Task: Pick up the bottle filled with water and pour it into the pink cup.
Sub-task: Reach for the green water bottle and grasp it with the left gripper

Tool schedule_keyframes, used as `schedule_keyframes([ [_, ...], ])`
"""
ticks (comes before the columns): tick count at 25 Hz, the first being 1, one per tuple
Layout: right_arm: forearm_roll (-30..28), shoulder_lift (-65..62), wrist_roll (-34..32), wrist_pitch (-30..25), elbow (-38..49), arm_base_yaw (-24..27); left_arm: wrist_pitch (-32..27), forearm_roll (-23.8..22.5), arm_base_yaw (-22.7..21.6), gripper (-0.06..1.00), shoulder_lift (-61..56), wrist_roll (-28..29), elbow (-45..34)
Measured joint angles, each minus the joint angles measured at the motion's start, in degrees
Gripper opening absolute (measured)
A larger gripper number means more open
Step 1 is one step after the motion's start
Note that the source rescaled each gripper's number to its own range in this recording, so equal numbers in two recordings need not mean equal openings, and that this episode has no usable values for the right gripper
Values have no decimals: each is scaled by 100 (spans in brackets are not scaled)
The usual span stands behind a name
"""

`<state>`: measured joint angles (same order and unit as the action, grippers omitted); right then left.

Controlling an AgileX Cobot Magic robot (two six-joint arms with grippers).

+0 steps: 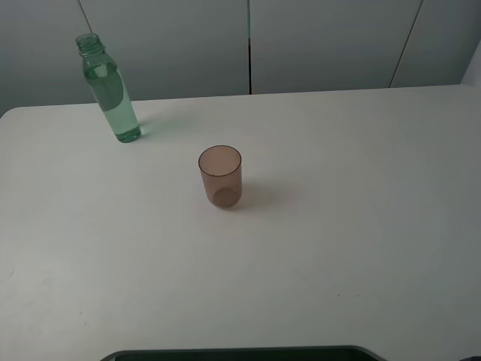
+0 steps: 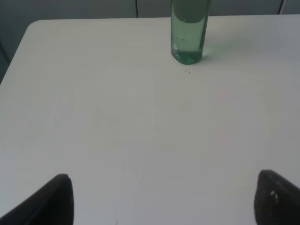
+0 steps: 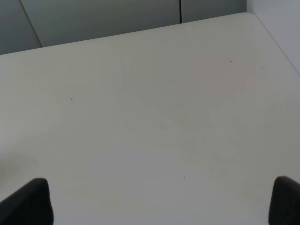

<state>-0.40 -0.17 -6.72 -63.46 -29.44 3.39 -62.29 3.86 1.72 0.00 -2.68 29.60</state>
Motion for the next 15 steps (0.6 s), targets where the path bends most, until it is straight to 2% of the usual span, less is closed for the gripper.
schedule_keyframes([
  [15, 0, 0, 0, 0, 0, 0, 0, 0, 0, 95, 0, -3, 0],
])
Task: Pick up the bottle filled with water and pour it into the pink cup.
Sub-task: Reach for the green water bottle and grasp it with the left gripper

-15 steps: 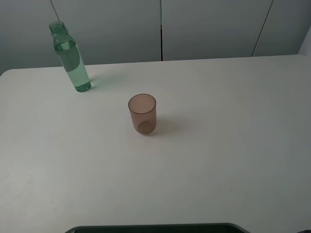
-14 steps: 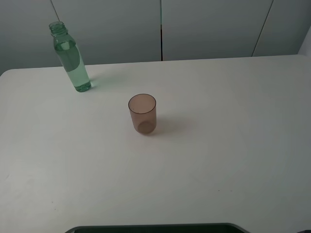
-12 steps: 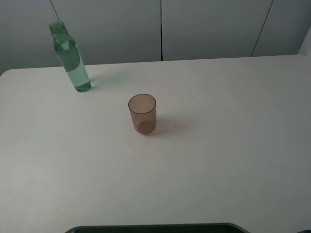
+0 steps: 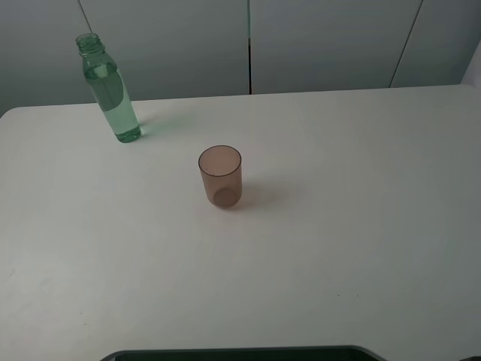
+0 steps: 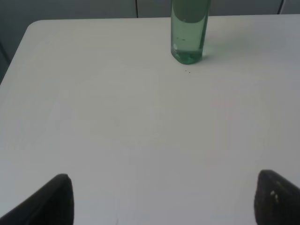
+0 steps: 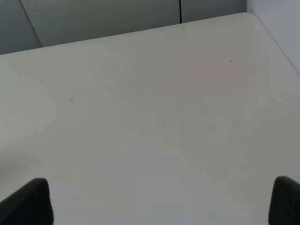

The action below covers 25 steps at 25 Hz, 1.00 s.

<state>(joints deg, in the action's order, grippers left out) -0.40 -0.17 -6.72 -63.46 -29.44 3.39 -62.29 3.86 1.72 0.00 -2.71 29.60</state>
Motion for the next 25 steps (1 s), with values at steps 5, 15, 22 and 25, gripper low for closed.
schedule_keyframes([
  [5, 0, 0, 0, 0, 0, 0, 0, 0, 0, 95, 0, 0, 0],
  [15, 0, 0, 0, 0, 0, 0, 0, 0, 0, 95, 0, 0, 0],
  [22, 0, 0, 0, 0, 0, 0, 12, -13, 0, 95, 0, 91, 93],
  [25, 0, 0, 0, 0, 0, 0, 278, -46, 0, 95, 247, 103, 456],
])
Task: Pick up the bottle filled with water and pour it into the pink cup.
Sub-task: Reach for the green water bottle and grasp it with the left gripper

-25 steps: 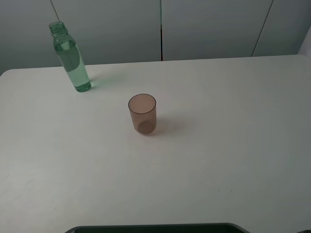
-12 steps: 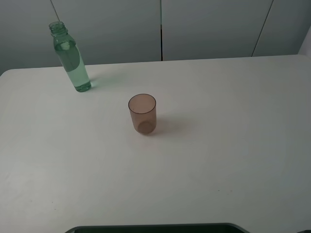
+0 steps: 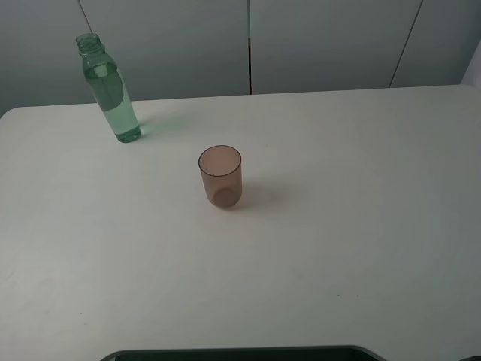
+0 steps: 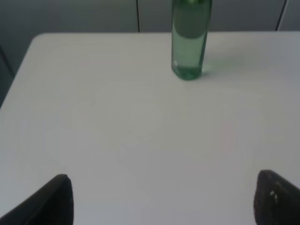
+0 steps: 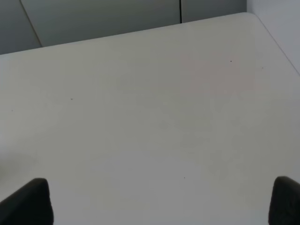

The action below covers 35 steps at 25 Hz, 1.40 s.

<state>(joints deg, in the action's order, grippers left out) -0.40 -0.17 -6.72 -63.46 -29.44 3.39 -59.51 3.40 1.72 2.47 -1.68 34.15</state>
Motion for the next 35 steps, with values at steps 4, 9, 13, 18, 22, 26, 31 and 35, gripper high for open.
schedule_keyframes([
  [4, 0, 0, -10, 0, 0, 0, 798, -199, 0, 95, 728, 3, 320],
  [9, 0, 0, -10, 0, 0, 0, 2727, -340, 0, 95, 1747, 3, 369],
  [13, 0, 0, -10, 0, 0, 0, 4444, -699, 0, 95, 2571, 220, 257],
  [18, 0, 0, -10, 0, 0, 0, 6927, -920, 0, 95, 3688, 529, -623],
  [22, 0, 0, -10, 0, 0, 0, 8630, -929, 0, 95, 4516, 853, -1355],
  [26, 0, 0, -10, 0, 0, 0, 10319, -929, 0, 95, 5358, 1001, -2015],
  [31, 0, 0, -10, 0, 0, 0, 11020, -1144, 0, 95, 6329, 1145, -2215],
  [35, 0, 0, -10, 0, 0, 0, 11590, -1374, 0, 95, 7126, 1291, -2224],
])
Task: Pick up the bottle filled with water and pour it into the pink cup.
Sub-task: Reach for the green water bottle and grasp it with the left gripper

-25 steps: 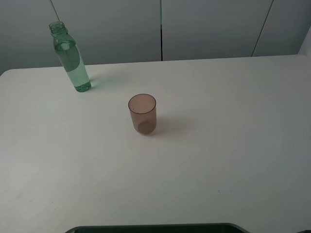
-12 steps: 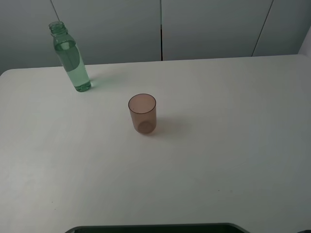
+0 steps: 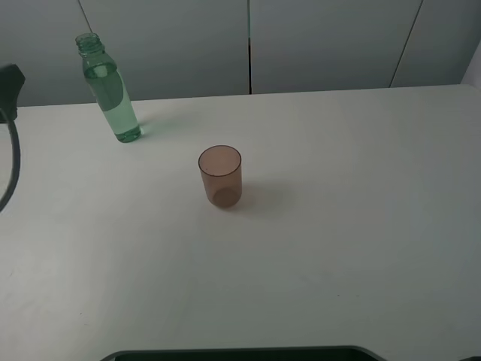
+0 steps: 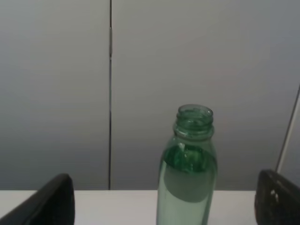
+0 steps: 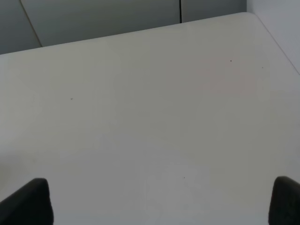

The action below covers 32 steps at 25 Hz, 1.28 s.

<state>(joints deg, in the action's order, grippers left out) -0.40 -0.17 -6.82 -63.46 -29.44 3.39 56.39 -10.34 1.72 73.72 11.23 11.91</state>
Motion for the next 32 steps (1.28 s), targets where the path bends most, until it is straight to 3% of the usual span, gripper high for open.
schedule_keyframes([
  [14, 0, 0, 0, 0, 0, 0, 229, -380, 0, 95, 1318, 20, 214],
  [24, 0, 0, 0, 0, 0, 0, -64, -512, 13, 95, 2749, 34, 1635],
  [32, 0, 0, 0, 0, 0, 0, -235, -553, 274, 95, 3869, 45, 2790],
])
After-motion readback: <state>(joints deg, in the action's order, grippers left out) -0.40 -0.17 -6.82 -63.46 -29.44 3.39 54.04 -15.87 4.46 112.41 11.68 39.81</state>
